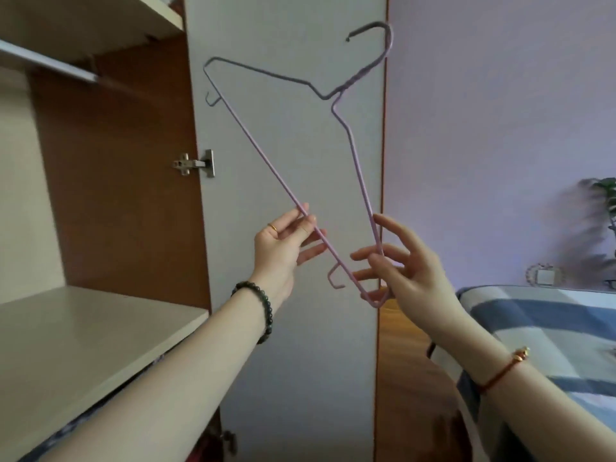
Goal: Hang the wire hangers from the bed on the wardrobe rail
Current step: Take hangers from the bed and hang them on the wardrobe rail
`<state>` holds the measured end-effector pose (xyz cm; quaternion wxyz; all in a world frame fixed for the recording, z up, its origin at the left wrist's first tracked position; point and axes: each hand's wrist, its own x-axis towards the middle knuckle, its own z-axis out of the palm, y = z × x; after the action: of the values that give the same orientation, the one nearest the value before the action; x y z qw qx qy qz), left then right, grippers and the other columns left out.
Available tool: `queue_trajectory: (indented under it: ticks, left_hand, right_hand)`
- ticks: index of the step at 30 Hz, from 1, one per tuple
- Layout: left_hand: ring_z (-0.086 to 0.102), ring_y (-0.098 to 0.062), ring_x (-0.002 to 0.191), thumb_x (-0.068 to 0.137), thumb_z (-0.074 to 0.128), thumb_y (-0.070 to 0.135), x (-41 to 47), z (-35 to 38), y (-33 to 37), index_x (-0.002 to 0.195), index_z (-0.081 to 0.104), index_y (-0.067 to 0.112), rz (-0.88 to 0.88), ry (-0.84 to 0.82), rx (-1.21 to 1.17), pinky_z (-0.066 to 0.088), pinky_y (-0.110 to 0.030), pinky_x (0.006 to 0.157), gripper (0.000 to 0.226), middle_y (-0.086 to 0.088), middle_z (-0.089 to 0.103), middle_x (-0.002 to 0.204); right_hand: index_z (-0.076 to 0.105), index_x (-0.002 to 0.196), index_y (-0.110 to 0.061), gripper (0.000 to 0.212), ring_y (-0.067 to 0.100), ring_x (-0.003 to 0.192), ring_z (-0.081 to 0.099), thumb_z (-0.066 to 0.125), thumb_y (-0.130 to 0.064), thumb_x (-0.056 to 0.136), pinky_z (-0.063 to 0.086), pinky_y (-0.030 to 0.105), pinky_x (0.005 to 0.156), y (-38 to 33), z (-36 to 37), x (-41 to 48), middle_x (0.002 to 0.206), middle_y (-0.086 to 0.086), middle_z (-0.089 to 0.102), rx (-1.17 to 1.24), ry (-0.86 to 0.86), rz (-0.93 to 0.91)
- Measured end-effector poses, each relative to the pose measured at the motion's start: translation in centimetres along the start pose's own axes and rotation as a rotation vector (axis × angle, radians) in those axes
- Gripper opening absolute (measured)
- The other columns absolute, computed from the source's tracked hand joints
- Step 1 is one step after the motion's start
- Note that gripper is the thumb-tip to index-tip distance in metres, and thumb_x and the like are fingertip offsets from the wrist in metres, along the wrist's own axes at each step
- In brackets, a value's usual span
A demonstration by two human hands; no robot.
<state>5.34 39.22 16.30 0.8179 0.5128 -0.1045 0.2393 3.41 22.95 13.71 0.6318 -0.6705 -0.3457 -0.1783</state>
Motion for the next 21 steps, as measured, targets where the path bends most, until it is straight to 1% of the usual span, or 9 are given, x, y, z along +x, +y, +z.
queue_trajectory:
  ticks: [1,3,6,9,11,14,16,19,21]
  left_hand:
    - [0.067,-0.008,0.056,0.084,0.06,0.0,0.4,-1.3,1.2,0.098,0.064,0.012,0.008,0.036,-0.002,0.055,-0.021,0.051,0.019,-0.004,0.063,0.08]
    - [0.067,-0.009,0.06,0.083,0.061,0.0,0.9,-4.0,3.5,0.097,0.065,0.011,0.036,0.103,-0.001,0.056,-0.022,0.052,0.019,-0.003,0.064,0.079]
    - [0.066,-0.014,0.069,0.083,0.061,0.001,1.4,-7.6,7.0,0.104,0.065,0.009,0.072,0.199,0.007,0.057,-0.023,0.054,0.022,-0.004,0.066,0.082]
    - [0.067,-0.018,0.078,0.083,0.062,0.002,1.5,-10.8,10.4,0.109,0.063,0.009,0.108,0.282,0.013,0.059,-0.025,0.059,0.026,-0.006,0.067,0.089]
    - [0.068,-0.018,0.076,0.083,0.062,0.001,1.5,-12.8,12.7,0.109,0.062,0.008,0.14,0.329,0.003,0.059,-0.025,0.06,0.027,-0.006,0.067,0.089]
    - [0.069,-0.015,0.072,0.083,0.063,0.001,1.7,-16.0,15.9,0.11,0.061,0.006,0.185,0.387,0.024,0.059,-0.025,0.06,0.028,-0.006,0.068,0.089]
    - [0.069,-0.015,0.071,0.083,0.063,0.001,1.6,-18.3,18.0,0.11,0.061,0.005,0.214,0.427,0.042,0.058,-0.023,0.058,0.027,-0.007,0.068,0.089]
    - [0.067,-0.017,0.073,0.084,0.062,0.001,1.5,-21.3,21.0,0.109,0.06,0.002,0.254,0.487,0.036,0.056,-0.02,0.053,0.025,-0.009,0.066,0.085]
    - [0.066,-0.018,0.074,0.085,0.061,0.001,1.4,-23.1,22.9,0.109,0.059,0.0,0.278,0.518,0.037,0.056,-0.019,0.053,0.024,-0.009,0.065,0.083]
  right_hand:
    - [0.044,0.117,-0.038,0.041,0.019,0.072,0.069,0.048,-0.006,0.091,0.056,0.038,0.054,-0.3,1.4,0.9,0.092,0.005,0.067,0.01,-0.032,-0.009]
    - [0.044,0.116,-0.04,0.041,0.018,0.071,0.069,0.048,-0.007,0.092,0.056,0.034,0.053,-0.9,4.4,2.7,0.09,0.003,0.067,0.026,-0.089,-0.022]
    - [0.041,0.126,-0.035,0.043,0.02,0.074,0.069,0.049,-0.009,0.091,0.054,0.028,0.054,-2.1,8.8,5.0,0.088,0.004,0.067,0.009,-0.162,-0.051]
    - [0.041,0.123,-0.037,0.042,0.016,0.071,0.069,0.048,-0.01,0.092,0.056,0.027,0.056,-3.7,13.1,7.1,0.085,0.003,0.068,-0.004,-0.232,-0.098]
    - [0.041,0.123,-0.037,0.043,0.015,0.071,0.069,0.048,-0.009,0.092,0.058,0.028,0.056,-4.9,15.8,8.5,0.083,0.001,0.069,-0.009,-0.279,-0.135]
    - [0.042,0.129,-0.03,0.044,0.017,0.068,0.07,0.048,-0.006,0.092,0.059,0.034,0.055,-6.4,19.9,10.4,0.081,0.002,0.069,-0.009,-0.34,-0.194]
    - [0.042,0.131,-0.027,0.045,0.016,0.066,0.07,0.048,-0.006,0.092,0.059,0.035,0.055,-7.3,22.7,11.6,0.082,0.003,0.069,-0.005,-0.389,-0.224]
    - [0.039,0.135,-0.026,0.049,0.018,0.066,0.07,0.048,-0.006,0.092,0.057,0.027,0.051,-9.1,26.8,13.3,0.085,0.004,0.069,0.002,-0.468,-0.274]
    - [0.039,0.136,-0.024,0.05,0.021,0.067,0.07,0.047,-0.004,0.092,0.056,0.024,0.049,-10.6,29.4,14.3,0.085,0.006,0.069,0.006,-0.513,-0.306]
